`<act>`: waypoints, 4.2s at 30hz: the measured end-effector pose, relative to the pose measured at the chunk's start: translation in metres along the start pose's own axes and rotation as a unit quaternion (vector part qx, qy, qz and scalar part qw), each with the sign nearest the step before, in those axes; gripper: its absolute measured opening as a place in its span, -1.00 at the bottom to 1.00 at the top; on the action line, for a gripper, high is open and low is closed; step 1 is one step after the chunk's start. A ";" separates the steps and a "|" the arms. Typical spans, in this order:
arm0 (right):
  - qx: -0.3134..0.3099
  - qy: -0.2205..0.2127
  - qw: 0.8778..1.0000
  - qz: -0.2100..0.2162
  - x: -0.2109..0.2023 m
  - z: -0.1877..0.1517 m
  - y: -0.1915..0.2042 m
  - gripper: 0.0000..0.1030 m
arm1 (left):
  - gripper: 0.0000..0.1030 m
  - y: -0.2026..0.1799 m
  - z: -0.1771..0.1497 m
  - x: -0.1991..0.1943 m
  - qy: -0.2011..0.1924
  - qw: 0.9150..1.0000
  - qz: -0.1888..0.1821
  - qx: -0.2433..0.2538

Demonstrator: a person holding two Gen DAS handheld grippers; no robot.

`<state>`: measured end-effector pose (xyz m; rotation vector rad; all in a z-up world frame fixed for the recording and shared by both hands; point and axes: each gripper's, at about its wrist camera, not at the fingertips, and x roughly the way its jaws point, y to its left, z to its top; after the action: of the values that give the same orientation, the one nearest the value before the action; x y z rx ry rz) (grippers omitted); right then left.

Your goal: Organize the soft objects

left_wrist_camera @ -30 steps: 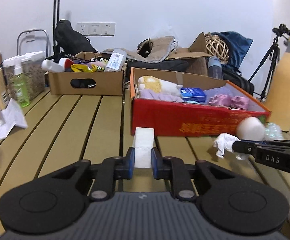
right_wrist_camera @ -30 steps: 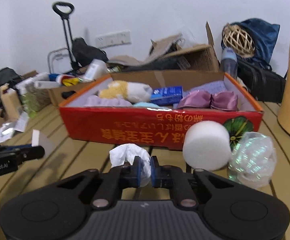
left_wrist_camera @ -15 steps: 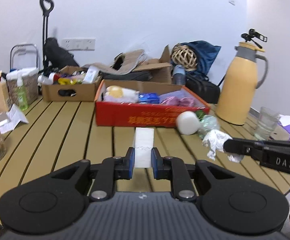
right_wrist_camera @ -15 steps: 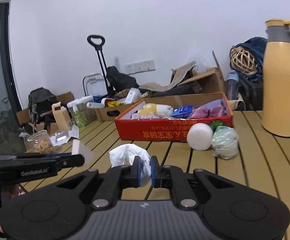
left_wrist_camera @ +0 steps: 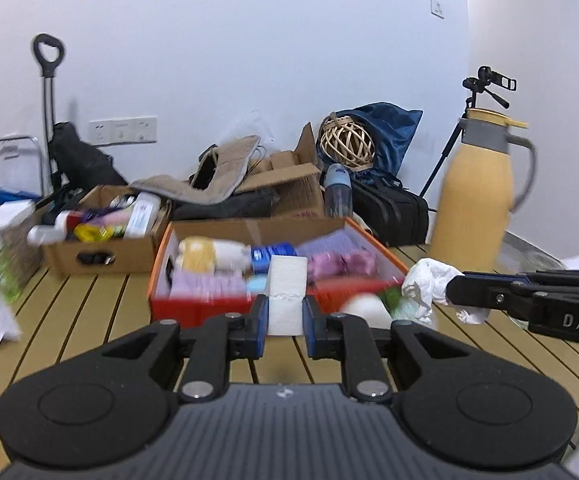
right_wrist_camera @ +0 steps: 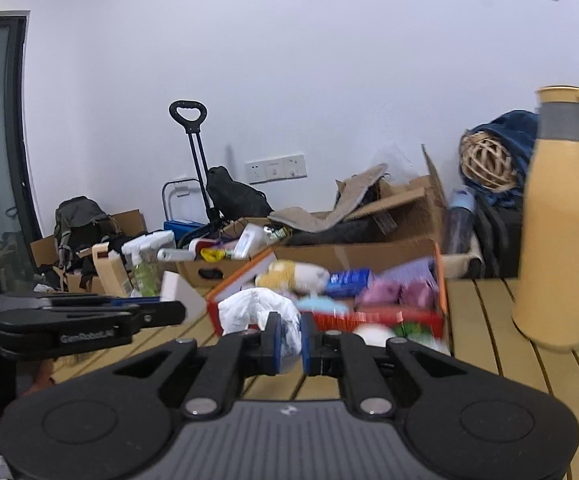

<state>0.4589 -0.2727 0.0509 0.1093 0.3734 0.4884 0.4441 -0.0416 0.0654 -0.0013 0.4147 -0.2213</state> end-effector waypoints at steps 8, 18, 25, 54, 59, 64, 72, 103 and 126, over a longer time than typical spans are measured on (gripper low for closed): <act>0.036 0.101 0.994 0.014 0.169 0.066 -0.054 -0.81 | -0.64 0.048 0.064 0.134 0.052 0.999 -0.003 -0.012; 0.010 0.195 0.981 -0.013 0.312 0.059 -0.067 -0.73 | -0.21 0.082 0.047 0.251 0.143 0.989 0.024 -0.028; 0.011 0.201 0.979 -0.037 0.324 0.053 -0.070 -0.15 | 0.12 0.093 0.048 0.243 0.129 0.990 0.031 -0.041; -0.083 0.035 0.994 -0.055 -0.029 0.063 0.015 0.32 | 0.61 0.033 0.016 -0.091 -0.043 0.998 0.050 -0.009; -0.093 0.004 0.993 -0.070 -0.086 0.015 0.036 0.53 | 0.71 0.011 -0.034 -0.136 -0.043 0.998 0.046 -0.016; -0.080 -0.001 0.993 -0.084 -0.135 -0.045 0.053 0.60 | 0.79 -0.010 -0.089 -0.175 -0.026 0.998 0.044 -0.030; -0.017 0.030 0.996 -0.081 -0.162 -0.102 0.056 0.64 | 0.79 -0.022 -0.110 -0.187 -0.014 0.999 0.042 -0.027; 0.060 0.054 0.991 -0.104 0.057 -0.042 -0.100 0.43 | 0.59 -0.061 -0.005 0.147 0.115 0.989 -0.071 -0.051; 0.074 0.083 0.988 -0.108 0.080 -0.064 -0.114 -0.29 | 0.13 -0.066 -0.050 0.155 0.156 0.983 -0.088 -0.031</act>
<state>0.5503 -0.3340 -0.0558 0.1715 0.5777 0.2554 0.5484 -0.1371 -0.0398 -0.0651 0.7354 -0.3846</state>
